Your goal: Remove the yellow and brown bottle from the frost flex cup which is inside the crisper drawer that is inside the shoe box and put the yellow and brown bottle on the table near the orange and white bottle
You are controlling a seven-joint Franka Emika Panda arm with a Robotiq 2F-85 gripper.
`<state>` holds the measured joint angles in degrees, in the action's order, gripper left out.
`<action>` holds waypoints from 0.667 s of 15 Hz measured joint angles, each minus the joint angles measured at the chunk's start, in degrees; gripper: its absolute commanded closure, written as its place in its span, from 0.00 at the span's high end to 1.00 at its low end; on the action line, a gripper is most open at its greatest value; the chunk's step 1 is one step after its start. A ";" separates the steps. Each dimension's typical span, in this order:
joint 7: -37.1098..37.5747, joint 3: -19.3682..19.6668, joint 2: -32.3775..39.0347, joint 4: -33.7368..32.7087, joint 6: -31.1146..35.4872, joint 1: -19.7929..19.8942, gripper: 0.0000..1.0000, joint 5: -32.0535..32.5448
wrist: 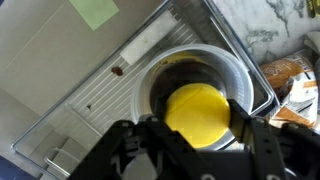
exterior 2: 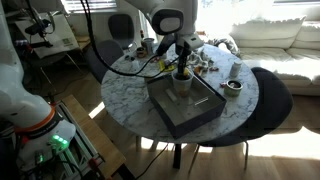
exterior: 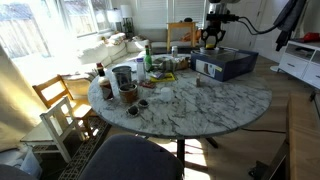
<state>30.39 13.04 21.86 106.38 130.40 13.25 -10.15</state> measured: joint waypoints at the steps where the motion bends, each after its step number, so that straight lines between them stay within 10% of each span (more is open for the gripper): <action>1: 0.26 0.07 -0.24 0.00 -0.13 -0.15 0.37 0.04; 10: 5.07 0.93 -6.64 -1.59 -7.93 -1.16 0.37 3.71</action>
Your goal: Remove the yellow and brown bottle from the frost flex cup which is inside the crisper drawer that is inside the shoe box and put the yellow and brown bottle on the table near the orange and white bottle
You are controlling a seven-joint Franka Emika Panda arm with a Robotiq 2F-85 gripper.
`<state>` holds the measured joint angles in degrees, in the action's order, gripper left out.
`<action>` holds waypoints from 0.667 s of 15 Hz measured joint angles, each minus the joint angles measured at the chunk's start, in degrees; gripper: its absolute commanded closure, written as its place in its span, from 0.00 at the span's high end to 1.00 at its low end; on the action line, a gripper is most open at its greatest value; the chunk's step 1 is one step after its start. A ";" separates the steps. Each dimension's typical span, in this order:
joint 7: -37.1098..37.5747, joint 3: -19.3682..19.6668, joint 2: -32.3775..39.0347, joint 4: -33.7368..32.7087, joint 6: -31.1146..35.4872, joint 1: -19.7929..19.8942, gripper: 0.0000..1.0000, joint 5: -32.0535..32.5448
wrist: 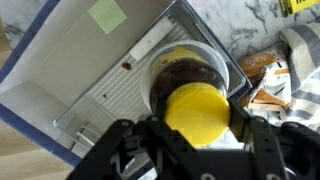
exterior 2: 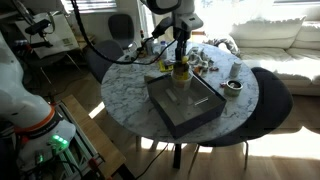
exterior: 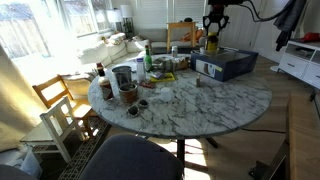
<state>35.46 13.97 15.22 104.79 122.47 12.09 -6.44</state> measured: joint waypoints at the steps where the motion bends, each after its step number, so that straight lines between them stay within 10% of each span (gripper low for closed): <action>1: 0.60 0.12 -0.67 -0.56 -1.20 -0.10 0.37 0.90; 8: 1.74 0.34 -4.20 -5.50 -4.96 -0.11 0.37 3.47; 9: 1.75 0.33 -4.62 -6.24 -4.96 -0.11 0.62 3.46; 10: 1.74 0.34 -5.02 -6.99 -4.96 -0.11 0.62 3.39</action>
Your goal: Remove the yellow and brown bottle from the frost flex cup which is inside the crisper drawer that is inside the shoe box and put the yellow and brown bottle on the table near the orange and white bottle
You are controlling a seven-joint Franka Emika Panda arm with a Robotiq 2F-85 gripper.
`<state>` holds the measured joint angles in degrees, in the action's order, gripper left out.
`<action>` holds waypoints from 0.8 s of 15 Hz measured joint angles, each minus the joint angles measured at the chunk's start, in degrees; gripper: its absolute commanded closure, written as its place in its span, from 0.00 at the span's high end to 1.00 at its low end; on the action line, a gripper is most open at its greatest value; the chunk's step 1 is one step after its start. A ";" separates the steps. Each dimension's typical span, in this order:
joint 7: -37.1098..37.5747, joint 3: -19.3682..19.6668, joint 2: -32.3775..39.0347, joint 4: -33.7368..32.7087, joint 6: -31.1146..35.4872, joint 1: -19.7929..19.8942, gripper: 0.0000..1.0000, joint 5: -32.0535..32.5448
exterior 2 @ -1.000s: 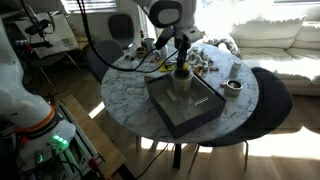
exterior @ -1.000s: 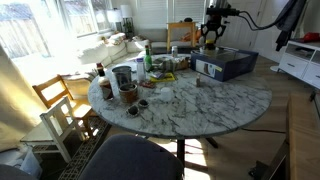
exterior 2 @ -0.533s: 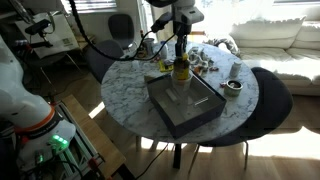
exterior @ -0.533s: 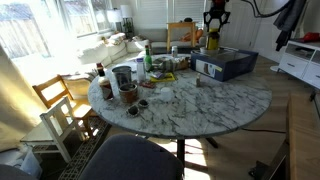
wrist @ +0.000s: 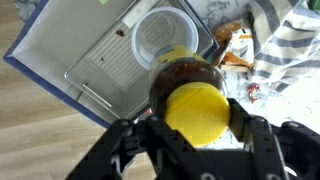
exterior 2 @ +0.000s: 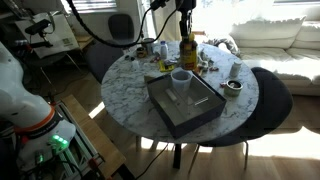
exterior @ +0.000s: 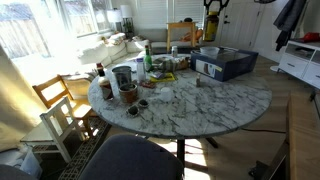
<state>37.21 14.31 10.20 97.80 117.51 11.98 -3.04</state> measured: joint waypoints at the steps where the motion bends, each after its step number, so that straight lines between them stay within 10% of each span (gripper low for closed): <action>1: 0.00 0.00 -0.34 -0.51 0.00 0.00 0.62 -0.02; 7: 0.00 0.00 -0.67 -0.78 0.00 0.00 0.62 -0.03; 8: 0.00 0.00 -0.67 -0.78 0.00 0.00 0.37 -0.03; 12: 0.05 -0.01 0.03 -1.41 0.34 0.07 0.37 -0.12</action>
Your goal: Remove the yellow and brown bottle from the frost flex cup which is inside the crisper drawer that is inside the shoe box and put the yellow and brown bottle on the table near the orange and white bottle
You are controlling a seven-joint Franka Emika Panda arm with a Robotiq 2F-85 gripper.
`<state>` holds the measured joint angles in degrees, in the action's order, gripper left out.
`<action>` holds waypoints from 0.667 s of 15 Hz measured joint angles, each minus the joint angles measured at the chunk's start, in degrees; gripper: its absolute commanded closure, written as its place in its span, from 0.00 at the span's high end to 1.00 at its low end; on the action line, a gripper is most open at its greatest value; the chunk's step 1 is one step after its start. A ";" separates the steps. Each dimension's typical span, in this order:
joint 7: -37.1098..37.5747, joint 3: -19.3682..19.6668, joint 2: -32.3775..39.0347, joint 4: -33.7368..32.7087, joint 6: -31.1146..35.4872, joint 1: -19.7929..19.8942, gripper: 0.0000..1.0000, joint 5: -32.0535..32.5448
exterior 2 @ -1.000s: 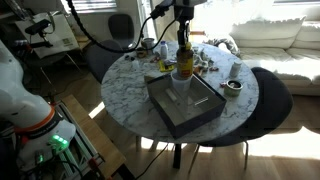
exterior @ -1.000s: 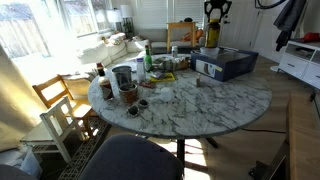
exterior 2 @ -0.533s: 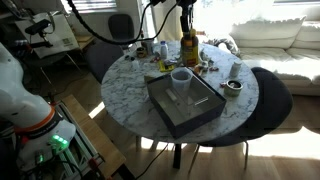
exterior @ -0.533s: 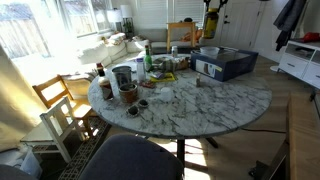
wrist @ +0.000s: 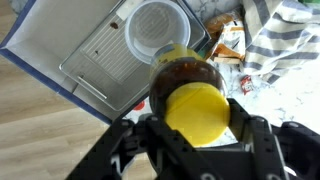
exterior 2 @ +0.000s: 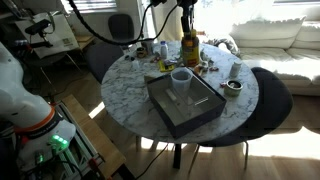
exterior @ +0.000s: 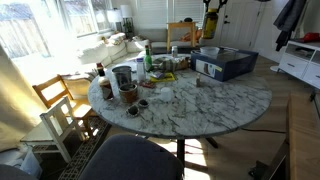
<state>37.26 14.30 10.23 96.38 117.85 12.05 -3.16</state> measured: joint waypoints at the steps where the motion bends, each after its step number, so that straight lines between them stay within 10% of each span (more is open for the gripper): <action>1: 0.20 0.00 0.81 -0.92 0.22 0.11 0.37 -0.12; 10: 2.11 -0.03 19.02 -21.11 -1.15 2.81 0.37 -6.12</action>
<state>39.37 14.27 29.25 75.28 116.70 14.86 -9.28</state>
